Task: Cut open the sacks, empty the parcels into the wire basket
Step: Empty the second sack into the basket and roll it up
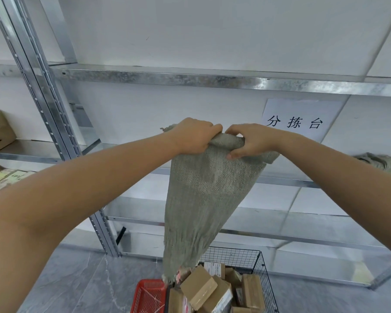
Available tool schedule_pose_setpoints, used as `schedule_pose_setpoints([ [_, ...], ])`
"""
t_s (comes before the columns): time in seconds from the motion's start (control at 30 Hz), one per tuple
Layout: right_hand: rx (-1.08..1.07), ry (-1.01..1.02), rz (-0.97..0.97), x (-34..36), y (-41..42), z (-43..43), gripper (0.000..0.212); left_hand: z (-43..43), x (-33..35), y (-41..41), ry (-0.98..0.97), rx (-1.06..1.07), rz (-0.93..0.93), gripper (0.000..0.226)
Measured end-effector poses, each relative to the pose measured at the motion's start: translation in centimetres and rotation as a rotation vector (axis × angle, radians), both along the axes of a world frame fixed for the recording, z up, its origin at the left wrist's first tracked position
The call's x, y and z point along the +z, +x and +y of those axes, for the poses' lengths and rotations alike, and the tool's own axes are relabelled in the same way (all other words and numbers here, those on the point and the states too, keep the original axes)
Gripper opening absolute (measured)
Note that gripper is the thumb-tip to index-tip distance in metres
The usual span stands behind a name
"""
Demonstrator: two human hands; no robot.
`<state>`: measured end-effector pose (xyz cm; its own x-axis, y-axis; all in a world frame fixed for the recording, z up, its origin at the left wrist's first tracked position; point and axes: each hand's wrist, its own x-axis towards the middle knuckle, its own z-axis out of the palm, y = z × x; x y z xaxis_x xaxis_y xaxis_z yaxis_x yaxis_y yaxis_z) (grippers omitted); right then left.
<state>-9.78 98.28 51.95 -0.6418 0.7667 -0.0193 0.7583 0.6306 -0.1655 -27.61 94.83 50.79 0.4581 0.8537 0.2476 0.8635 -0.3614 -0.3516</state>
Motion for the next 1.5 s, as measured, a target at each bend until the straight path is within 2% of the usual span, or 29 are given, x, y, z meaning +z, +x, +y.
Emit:
schedule_pose_setpoints([
  [0.07, -0.008, -0.100, -0.011, 0.1, -0.3, -0.3, 0.047, -0.1, 0.0, -0.1, 0.052, -0.010, 0.059, 0.029],
  [0.13, -0.016, -0.106, -0.011, -0.1, -0.3, -0.3, 0.036, -0.2, -0.1, -0.3, 0.127, -0.082, 0.092, 0.029],
  [0.2, -0.005, -0.027, 0.000, -0.4, -0.3, -0.4, 0.029, -0.1, -0.4, -0.9, 0.228, -0.200, 0.118, 0.034],
  [0.27, 0.018, 0.108, 0.015, -0.5, -0.4, -0.6, 0.023, -0.1, -0.5, -1.4, 0.251, -0.206, 0.117, 0.047],
  [0.37, 0.028, 0.308, 0.007, -0.6, -0.5, -0.9, 0.017, -0.5, 0.3, -1.0, 0.101, -0.047, 0.012, 0.061],
  [0.43, 0.021, 0.425, -0.004, -0.8, -0.5, -0.9, 0.022, -0.8, 1.2, -0.6, -0.052, 0.011, -0.075, 0.061],
  [0.57, 0.015, 0.549, 0.015, -1.2, -0.3, -1.3, 0.026, -0.9, 3.6, -1.1, -0.514, 0.090, -0.307, 0.043],
  [0.67, 0.012, 0.572, -0.007, -1.4, -0.3, -1.4, 0.028, -0.7, 3.9, -1.6, -0.654, 0.119, -0.370, 0.026],
  [0.73, 0.011, 0.530, -0.055, -1.4, -0.2, -1.1, 0.034, -0.4, 3.2, -1.4, -0.603, 0.136, -0.325, 0.023],
  [0.77, 0.008, 0.445, -0.072, -1.3, -0.2, -0.9, 0.039, -0.4, 2.9, -1.2, -0.549, 0.138, -0.282, 0.023],
  [0.87, -0.044, -0.053, -0.014, -0.2, 0.2, -0.7, 0.057, -0.6, 2.1, -0.9, -0.361, 0.131, -0.129, 0.019],
  [0.93, -0.063, -0.185, -0.022, 0.3, 0.6, -0.6, 0.061, -0.8, 1.7, -1.0, -0.235, 0.118, -0.055, 0.015],
  [1.07, -0.032, -0.118, -0.062, -0.5, 0.3, -0.5, 0.045, -0.6, 1.1, -1.4, -0.056, 0.088, 0.030, 0.021],
  [1.13, -0.028, -0.084, -0.034, -1.3, 0.0, -0.4, 0.041, -0.6, 0.7, -1.5, -0.007, 0.071, 0.058, 0.022],
  [1.27, 0.003, 0.125, 0.083, -2.3, -0.3, -0.4, 0.014, -0.4, 0.5, -1.9, 0.052, 0.060, 0.054, 0.026],
  [1.43, -0.012, 0.444, 0.024, -2.9, -0.4, -0.3, 0.024, -0.5, 1.0, -2.2, -0.228, 0.143, -0.111, 0.052],
  [1.5, -0.007, 0.485, 0.035, -3.0, -0.5, -0.4, 0.028, -0.6, 1.5, -2.2, -0.374, 0.134, -0.220, 0.052],
])
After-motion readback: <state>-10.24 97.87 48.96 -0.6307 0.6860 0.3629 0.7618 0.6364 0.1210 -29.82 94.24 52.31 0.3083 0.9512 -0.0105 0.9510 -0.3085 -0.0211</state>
